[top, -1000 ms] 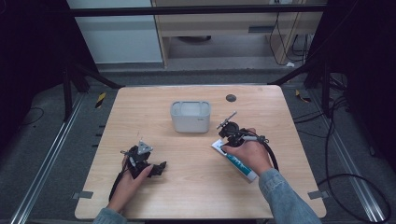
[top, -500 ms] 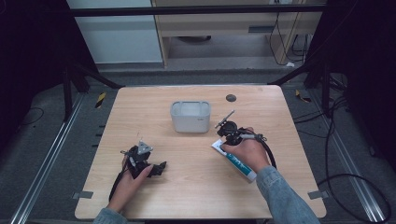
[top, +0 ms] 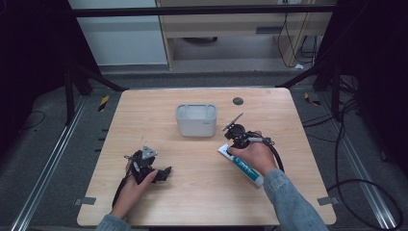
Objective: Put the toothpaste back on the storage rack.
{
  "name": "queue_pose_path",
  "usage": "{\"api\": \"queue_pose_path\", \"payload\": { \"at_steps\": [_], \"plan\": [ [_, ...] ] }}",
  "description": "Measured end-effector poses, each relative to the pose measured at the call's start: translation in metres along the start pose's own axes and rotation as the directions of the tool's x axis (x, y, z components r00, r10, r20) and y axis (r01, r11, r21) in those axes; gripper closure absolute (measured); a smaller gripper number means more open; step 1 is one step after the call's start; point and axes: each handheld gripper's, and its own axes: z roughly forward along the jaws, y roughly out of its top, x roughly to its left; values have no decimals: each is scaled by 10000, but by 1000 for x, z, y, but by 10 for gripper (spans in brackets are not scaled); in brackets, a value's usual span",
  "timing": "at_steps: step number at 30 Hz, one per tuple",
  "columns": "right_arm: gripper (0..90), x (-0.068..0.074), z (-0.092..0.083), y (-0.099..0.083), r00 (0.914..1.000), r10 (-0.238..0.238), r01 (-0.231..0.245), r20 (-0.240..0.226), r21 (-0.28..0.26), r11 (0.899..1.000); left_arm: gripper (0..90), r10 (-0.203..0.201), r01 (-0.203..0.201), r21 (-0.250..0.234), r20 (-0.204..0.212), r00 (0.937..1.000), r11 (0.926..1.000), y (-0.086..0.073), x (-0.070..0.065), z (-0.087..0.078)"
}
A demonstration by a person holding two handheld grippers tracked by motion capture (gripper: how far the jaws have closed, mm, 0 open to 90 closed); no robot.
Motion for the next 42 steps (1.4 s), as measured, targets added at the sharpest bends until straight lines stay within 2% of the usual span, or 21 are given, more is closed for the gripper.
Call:
{"api": "queue_pose_path", "payload": {
  "at_steps": [11,16,20,26,28,31,34,39,42],
  "plan": [
    [522,2,27,-7,10000,60,-58,-33,669,9977,0,16,-16,0,19,10000,10000,0,0,0],
    [539,1,32,-8,9999,45,-52,93,805,9967,0,18,-18,-2,18,10000,10000,0,0,0],
    [582,2,37,-11,9999,157,-152,-47,960,9953,0,21,-21,1,22,10000,10000,0,0,0],
    [610,2,37,-12,9998,180,-186,77,933,9955,0,21,-21,0,21,10000,10000,0,0,0],
    [625,2,37,-13,9998,-42,26,174,914,9958,0,23,-23,2,21,10000,10000,0,0,0],
    [639,3,36,-13,9997,10,-35,253,989,9951,0,21,-21,-1,20,10000,10000,0,0,0],
    [677,4,36,-12,9992,-157,117,375,1040,9945,0,21,-21,1,21,10000,10000,0,0,0],
    [715,3,35,-13,9992,-74,33,399,1012,9949,0,22,-22,-1,20,10000,10000,0,0,0],
    [720,4,35,-12,9986,-263,213,465,1041,9943,0,22,-22,-1,20,10000,10000,0,0,0]
  ]
}}
